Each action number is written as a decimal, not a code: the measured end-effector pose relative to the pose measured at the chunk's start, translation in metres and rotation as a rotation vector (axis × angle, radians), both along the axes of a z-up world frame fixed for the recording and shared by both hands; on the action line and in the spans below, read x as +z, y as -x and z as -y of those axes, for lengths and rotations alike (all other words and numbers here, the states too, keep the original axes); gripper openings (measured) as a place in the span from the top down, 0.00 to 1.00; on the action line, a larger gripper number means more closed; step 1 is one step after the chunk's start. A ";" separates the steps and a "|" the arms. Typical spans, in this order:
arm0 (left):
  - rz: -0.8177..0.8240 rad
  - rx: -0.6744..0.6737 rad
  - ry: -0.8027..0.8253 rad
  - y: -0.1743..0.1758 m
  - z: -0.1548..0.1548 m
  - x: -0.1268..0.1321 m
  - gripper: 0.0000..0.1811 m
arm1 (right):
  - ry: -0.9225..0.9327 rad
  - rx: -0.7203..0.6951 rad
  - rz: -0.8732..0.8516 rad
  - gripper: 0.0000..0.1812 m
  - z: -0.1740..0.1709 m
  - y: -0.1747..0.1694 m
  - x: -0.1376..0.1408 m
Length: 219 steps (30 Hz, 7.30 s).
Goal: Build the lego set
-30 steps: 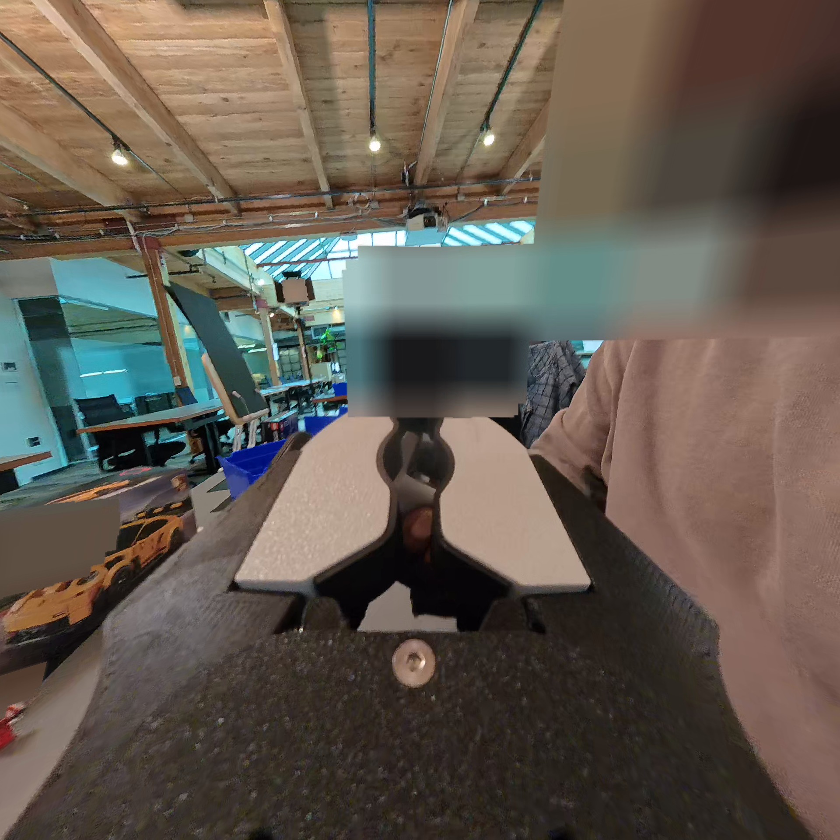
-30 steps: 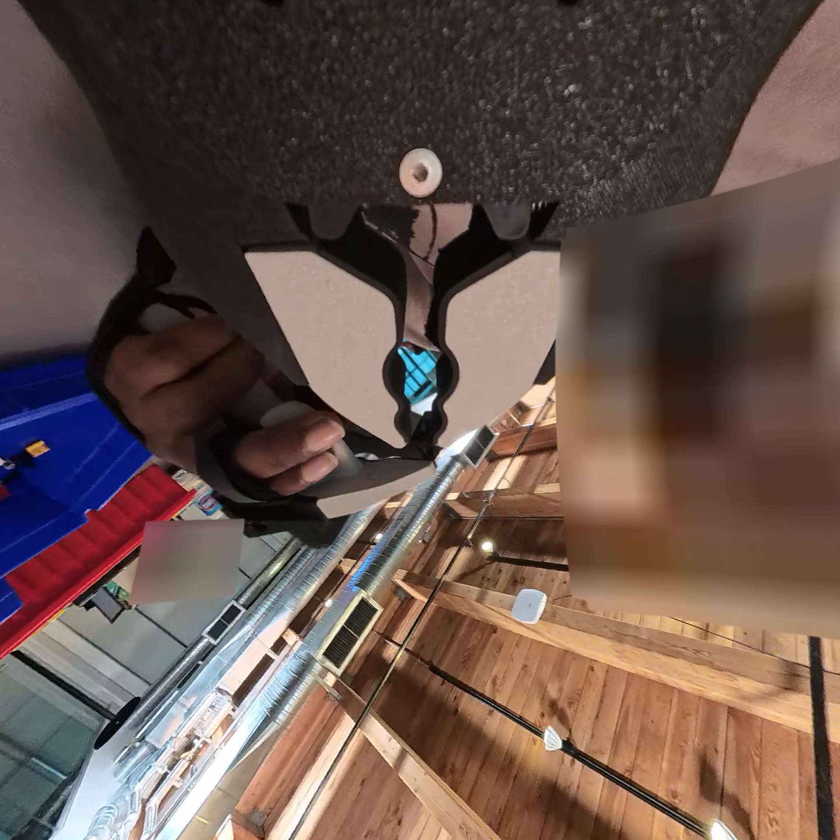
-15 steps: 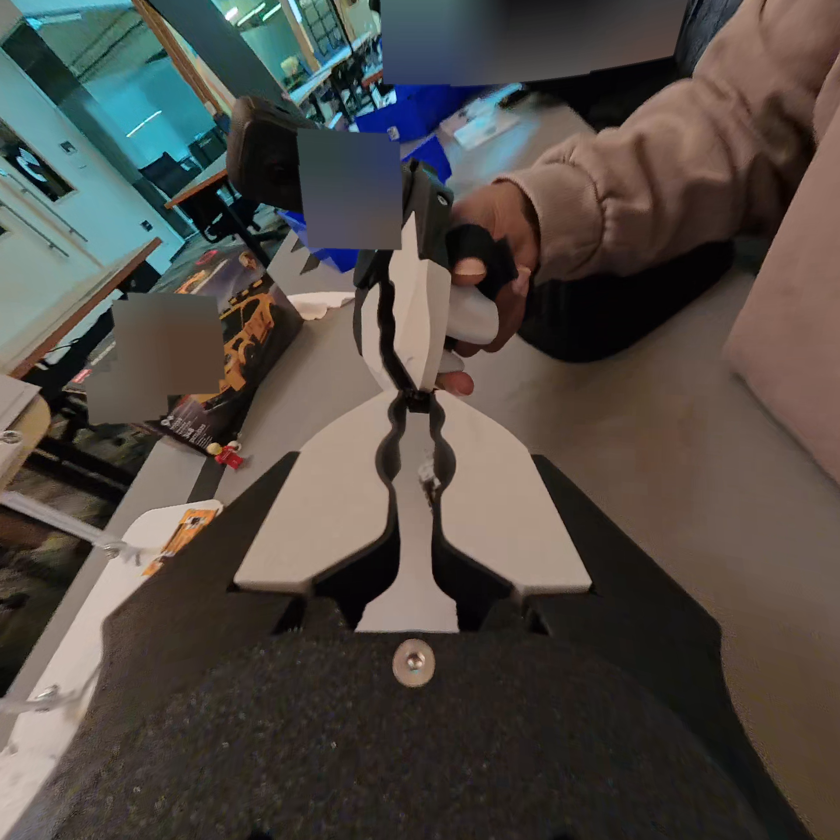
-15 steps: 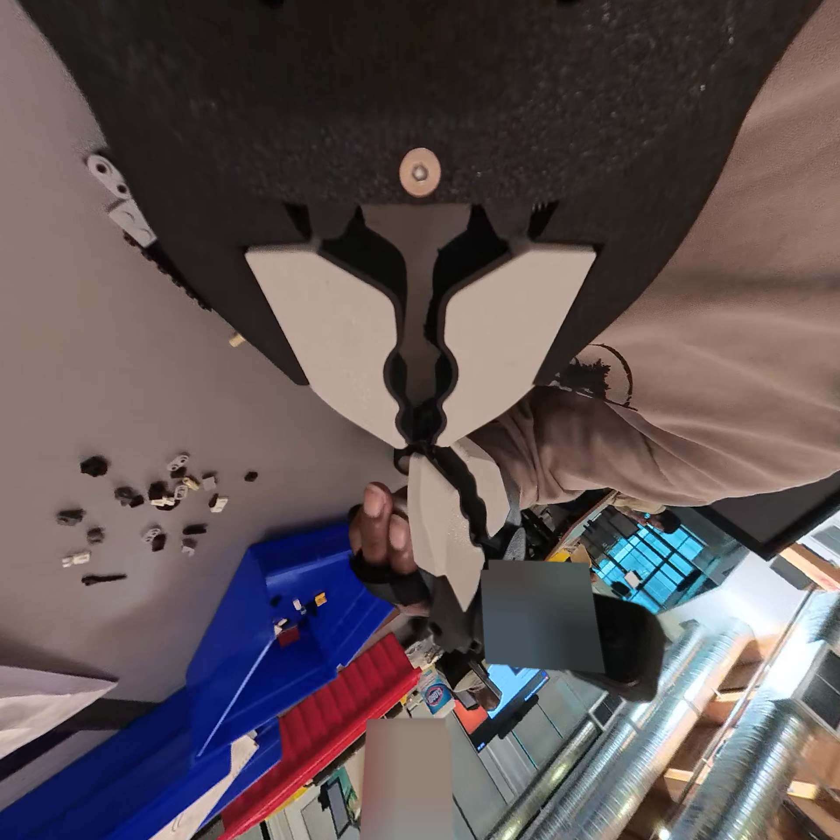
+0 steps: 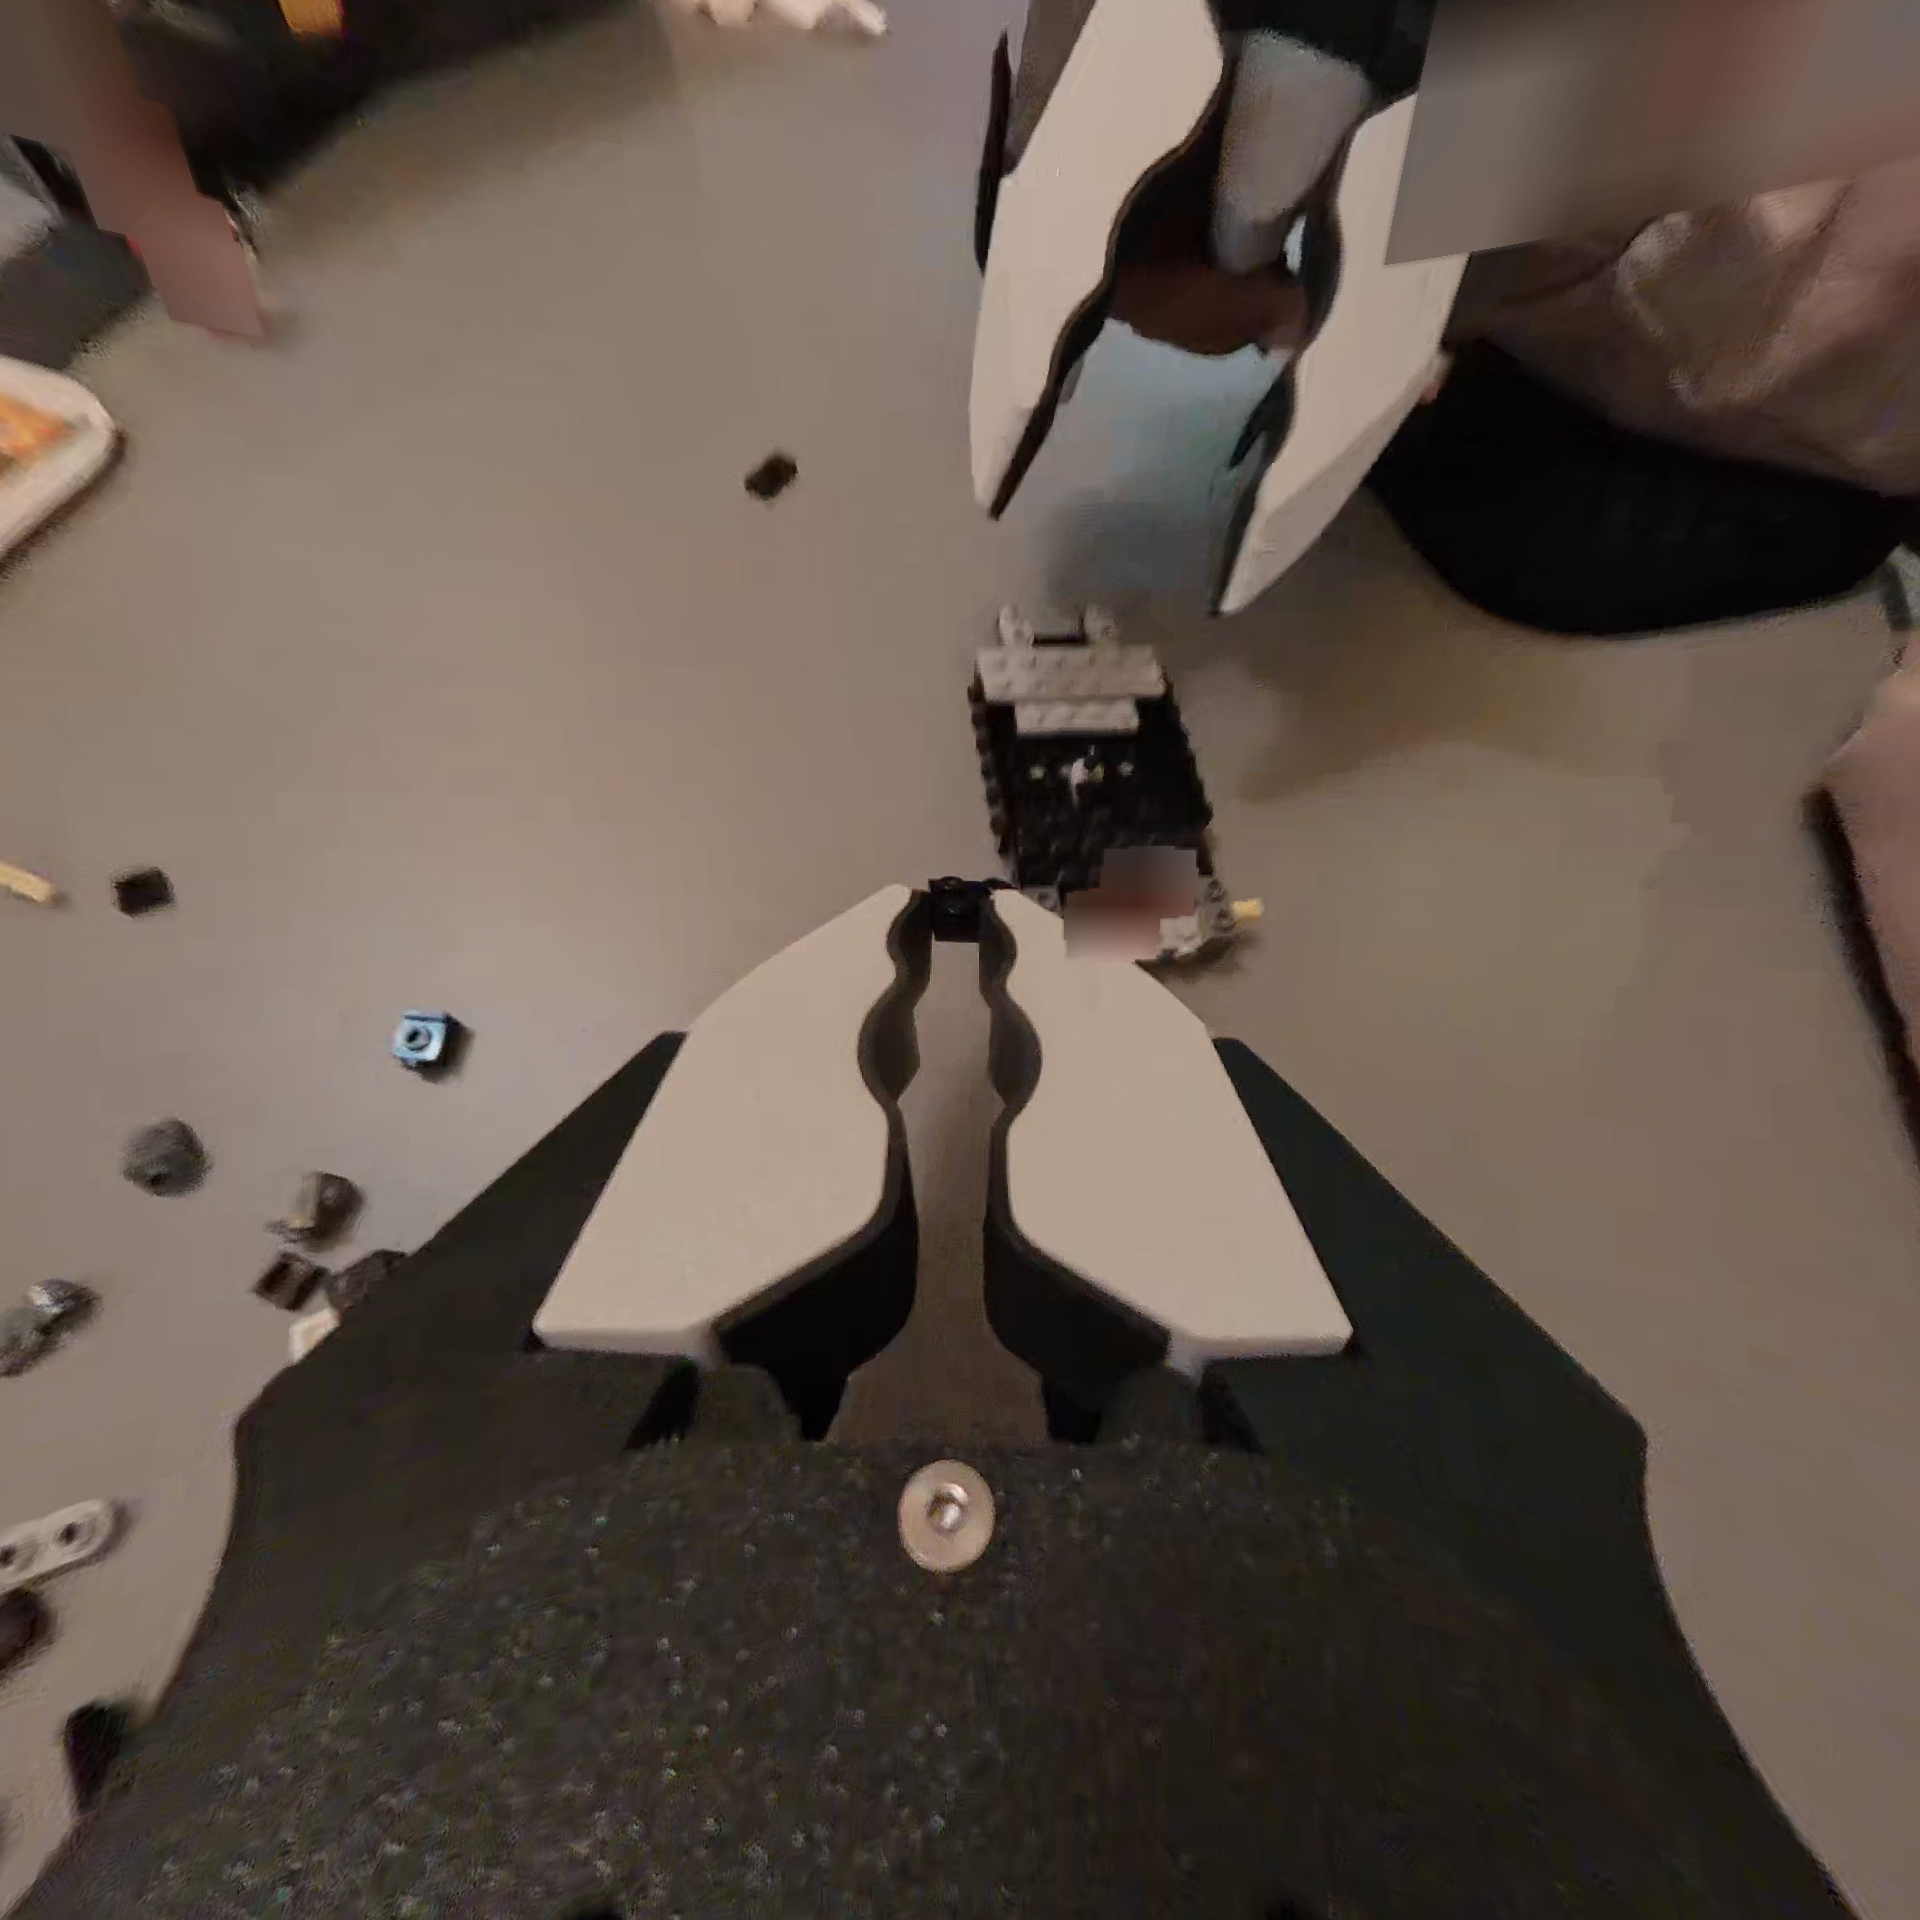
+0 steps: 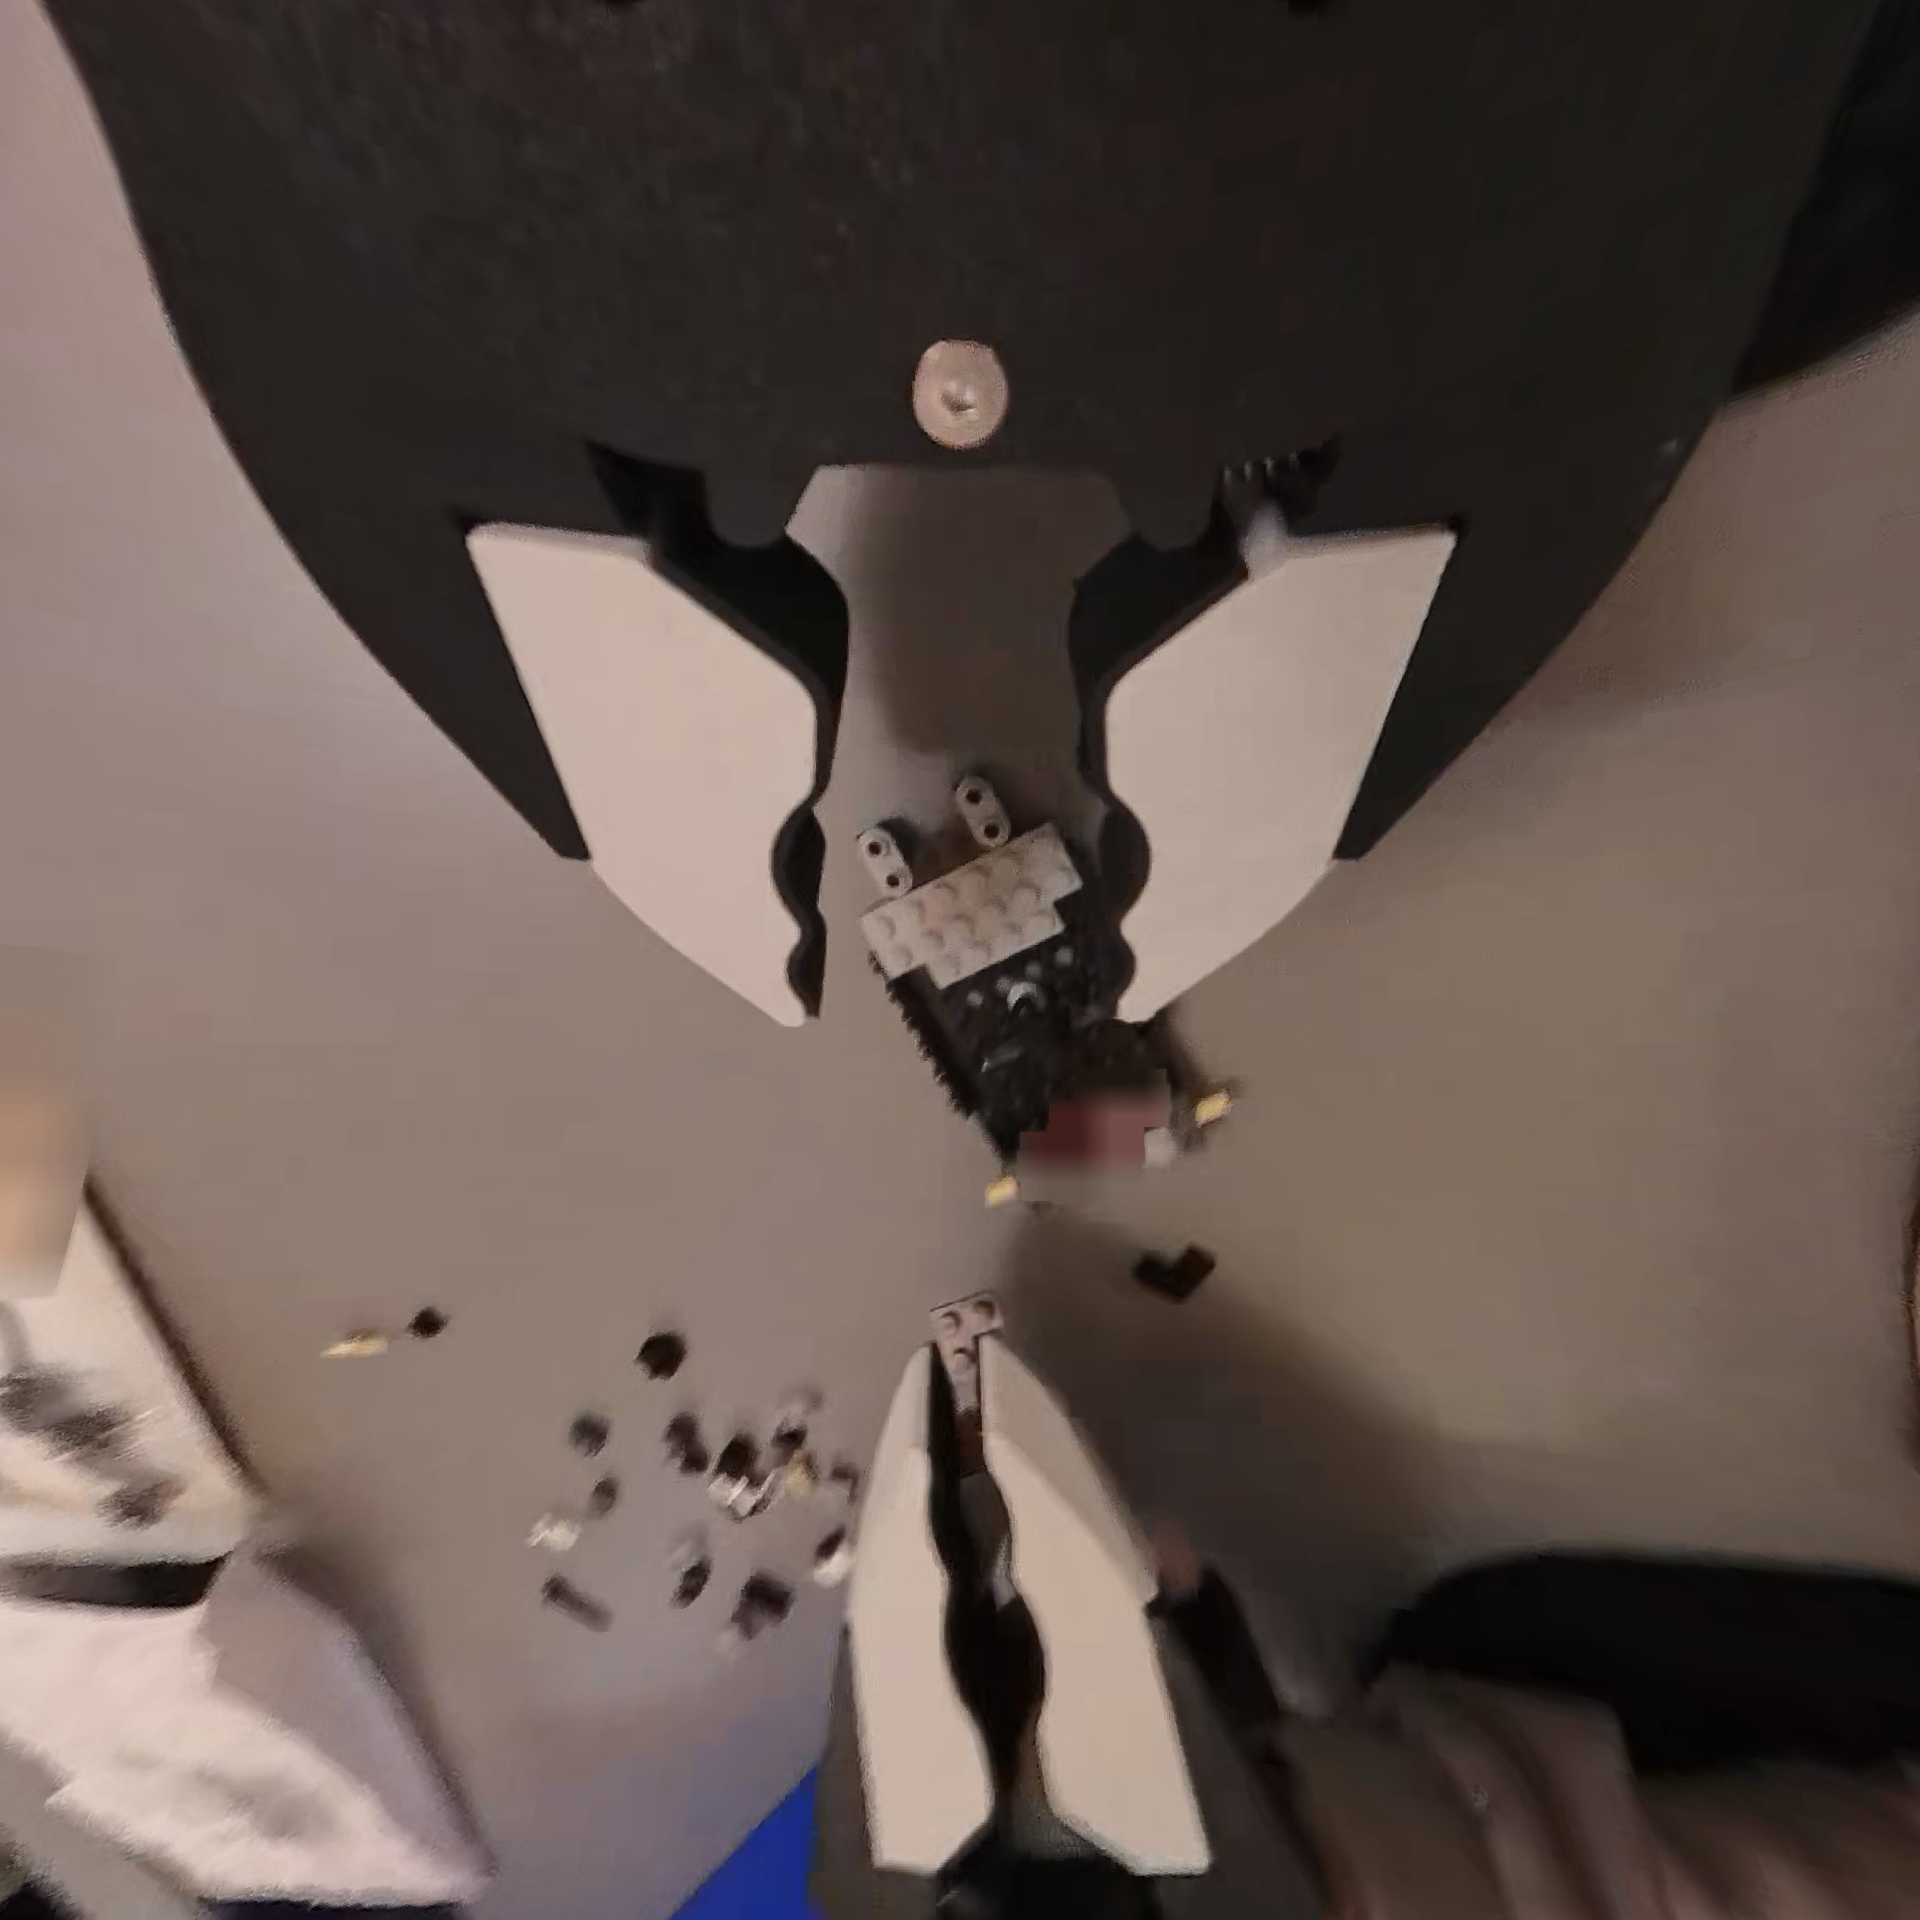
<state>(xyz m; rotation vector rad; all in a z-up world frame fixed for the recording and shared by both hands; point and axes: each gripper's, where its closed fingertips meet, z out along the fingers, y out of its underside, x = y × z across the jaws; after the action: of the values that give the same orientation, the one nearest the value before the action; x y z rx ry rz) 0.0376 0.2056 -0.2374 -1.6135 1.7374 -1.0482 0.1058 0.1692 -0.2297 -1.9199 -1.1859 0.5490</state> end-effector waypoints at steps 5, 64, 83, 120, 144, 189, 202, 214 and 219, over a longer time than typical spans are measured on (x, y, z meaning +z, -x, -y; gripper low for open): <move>-0.106 -0.017 -0.059 0.001 -0.002 -0.030 0.95 | 0.054 0.093 0.143 0.58 0.009 0.008 -0.026; -0.145 -0.116 -0.129 -0.017 0.047 -0.027 0.71 | 0.140 0.184 0.268 0.68 0.013 0.010 -0.045; -0.210 -0.137 -0.014 0.006 0.045 -0.016 0.73 | 0.146 0.239 0.214 0.65 0.022 0.025 -0.042; 0.428 0.829 -0.427 -0.071 -0.208 0.180 1.00 | -0.429 -0.563 -0.134 0.97 -0.052 -0.083 0.080; 0.259 0.893 -0.401 -0.126 -0.305 0.176 1.00 | -0.360 -0.513 -0.101 0.98 -0.050 -0.082 0.054; 0.187 0.520 -0.237 -0.074 -0.154 0.114 1.00 | -0.330 -0.462 -0.084 0.97 -0.047 -0.070 0.043; -0.089 0.321 -0.168 0.021 -0.042 0.005 0.94 | 0.078 0.000 0.144 0.88 -0.045 0.024 -0.020; -0.151 0.142 -0.116 0.016 -0.004 -0.017 0.94 | 0.178 -0.008 0.269 0.95 -0.064 0.044 -0.048; -0.158 0.083 -0.083 0.006 0.019 -0.024 0.94 | 0.148 -0.037 0.278 0.95 -0.066 0.040 -0.044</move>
<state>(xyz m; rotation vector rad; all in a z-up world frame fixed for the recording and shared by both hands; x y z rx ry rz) 0.0312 0.1868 -0.2619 -1.7401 1.7735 -0.8184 0.0662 0.2355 -0.2739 -2.1940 -1.3101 0.3659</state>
